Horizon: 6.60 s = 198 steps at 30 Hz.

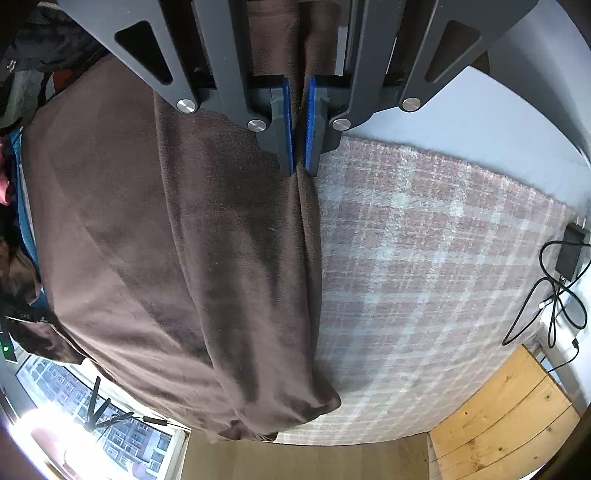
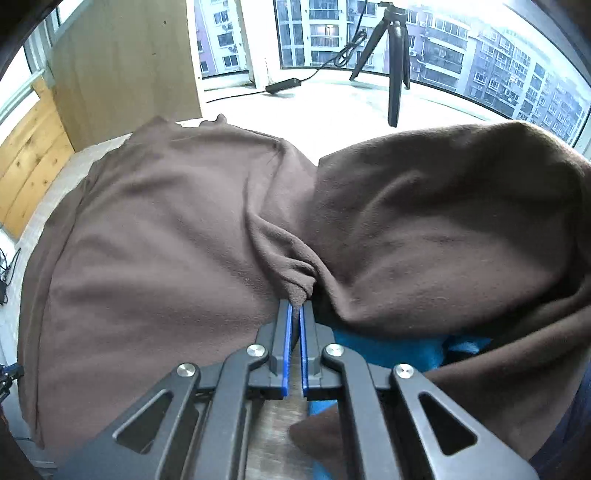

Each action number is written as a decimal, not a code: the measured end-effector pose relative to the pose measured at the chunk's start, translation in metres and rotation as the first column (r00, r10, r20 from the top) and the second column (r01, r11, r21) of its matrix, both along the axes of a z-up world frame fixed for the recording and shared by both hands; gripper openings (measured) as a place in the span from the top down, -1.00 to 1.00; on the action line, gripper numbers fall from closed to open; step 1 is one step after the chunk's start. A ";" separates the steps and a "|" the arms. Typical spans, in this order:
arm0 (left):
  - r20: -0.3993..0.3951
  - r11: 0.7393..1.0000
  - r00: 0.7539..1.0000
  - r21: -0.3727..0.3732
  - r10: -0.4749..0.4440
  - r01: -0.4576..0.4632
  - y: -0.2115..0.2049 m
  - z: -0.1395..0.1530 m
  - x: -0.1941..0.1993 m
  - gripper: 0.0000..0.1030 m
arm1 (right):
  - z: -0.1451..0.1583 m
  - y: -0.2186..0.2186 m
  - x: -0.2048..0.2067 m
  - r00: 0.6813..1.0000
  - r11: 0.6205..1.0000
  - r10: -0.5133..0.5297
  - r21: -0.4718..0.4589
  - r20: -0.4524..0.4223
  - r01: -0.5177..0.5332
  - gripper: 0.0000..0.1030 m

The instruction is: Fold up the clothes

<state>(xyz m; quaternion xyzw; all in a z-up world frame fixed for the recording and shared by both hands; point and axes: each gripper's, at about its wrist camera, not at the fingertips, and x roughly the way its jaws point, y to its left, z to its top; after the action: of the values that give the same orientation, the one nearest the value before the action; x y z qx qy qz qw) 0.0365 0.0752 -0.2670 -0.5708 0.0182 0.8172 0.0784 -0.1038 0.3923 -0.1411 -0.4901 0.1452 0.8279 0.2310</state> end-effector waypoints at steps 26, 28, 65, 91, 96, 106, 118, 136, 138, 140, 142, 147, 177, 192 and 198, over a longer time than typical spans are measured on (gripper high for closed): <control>0.031 0.969 0.985 0.176 0.172 -0.175 -0.052 0.010 0.087 0.90 | 0.072 -0.301 -0.228 0.812 0.805 0.584 -0.114 -0.022 -0.582 0.24; 0.021 0.968 0.988 0.194 0.156 -0.157 -0.054 0.010 0.087 0.93 | 0.052 -0.328 -0.263 0.800 0.799 0.598 -0.114 0.042 -0.591 0.24; -0.066 0.946 0.997 0.325 0.038 -0.015 -0.112 0.048 0.107 0.98 | 0.007 -0.337 -0.261 0.902 0.901 0.421 -0.156 0.094 -0.405 0.91; -0.085 0.966 0.990 0.228 -0.108 0.125 -0.082 0.033 0.095 0.92 | 0.003 -0.351 -0.215 0.911 0.902 0.410 -0.170 0.044 -0.397 0.93; -0.188 0.945 0.966 0.240 -0.177 0.220 -0.059 0.082 0.111 0.92 | 0.033 -0.293 -0.191 0.928 0.902 0.367 -0.220 -0.066 -0.372 0.93; -0.163 0.936 0.939 0.136 -0.301 0.324 0.016 0.069 0.112 0.91 | 0.030 -0.190 -0.184 0.968 0.918 0.218 -0.311 -0.122 -0.246 0.93; -0.128 0.947 0.963 0.192 -0.238 0.259 -0.010 0.078 0.125 0.71 | 0.020 -0.190 -0.189 0.969 0.889 0.197 -0.388 -0.152 -0.241 0.93; 0.009 0.963 0.999 0.268 -0.046 0.042 -0.045 0.039 0.117 0.24 | 0.029 -0.251 -0.245 0.941 0.888 0.325 -0.312 -0.093 -0.338 0.93; 0.007 0.963 0.998 0.262 -0.069 0.065 -0.036 0.035 0.115 0.29 | 0.027 -0.249 -0.245 0.942 0.889 0.324 -0.312 -0.087 -0.335 0.93; 0.005 0.966 0.995 0.239 -0.099 0.095 -0.024 0.029 0.113 0.53 | 0.026 -0.248 -0.245 0.942 0.890 0.327 -0.309 -0.081 -0.335 0.93; -0.010 0.963 0.995 0.250 -0.103 0.102 -0.023 0.028 0.113 0.93 | 0.026 -0.250 -0.247 0.940 0.889 0.331 -0.308 -0.081 -0.339 0.93; -0.043 0.959 0.999 0.282 -0.023 0.034 -0.054 0.046 0.116 0.94 | 0.027 -0.256 -0.252 0.937 0.886 0.341 -0.306 -0.081 -0.349 0.93; -0.061 0.988 0.998 0.157 0.009 0.000 -0.085 0.030 0.091 0.89 | 0.012 -0.293 -0.282 0.916 0.878 0.402 -0.277 -0.019 -0.391 0.93; -0.228 0.979 0.966 0.135 -0.121 0.154 -0.052 0.094 0.113 0.90 | 0.050 -0.259 -0.249 0.890 0.828 0.444 -0.331 -0.105 -0.452 0.67; -0.206 0.982 0.973 0.137 -0.102 0.132 -0.050 0.091 0.111 0.90 | 0.018 -0.321 -0.292 0.826 0.820 0.557 -0.217 0.086 -0.530 0.38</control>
<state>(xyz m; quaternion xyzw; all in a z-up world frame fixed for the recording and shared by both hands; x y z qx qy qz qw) 0.1471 0.0249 -0.1764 -0.4769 -0.0018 0.8629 0.1672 -0.3955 0.0718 -0.1234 -0.5892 0.0576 0.8043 -0.0515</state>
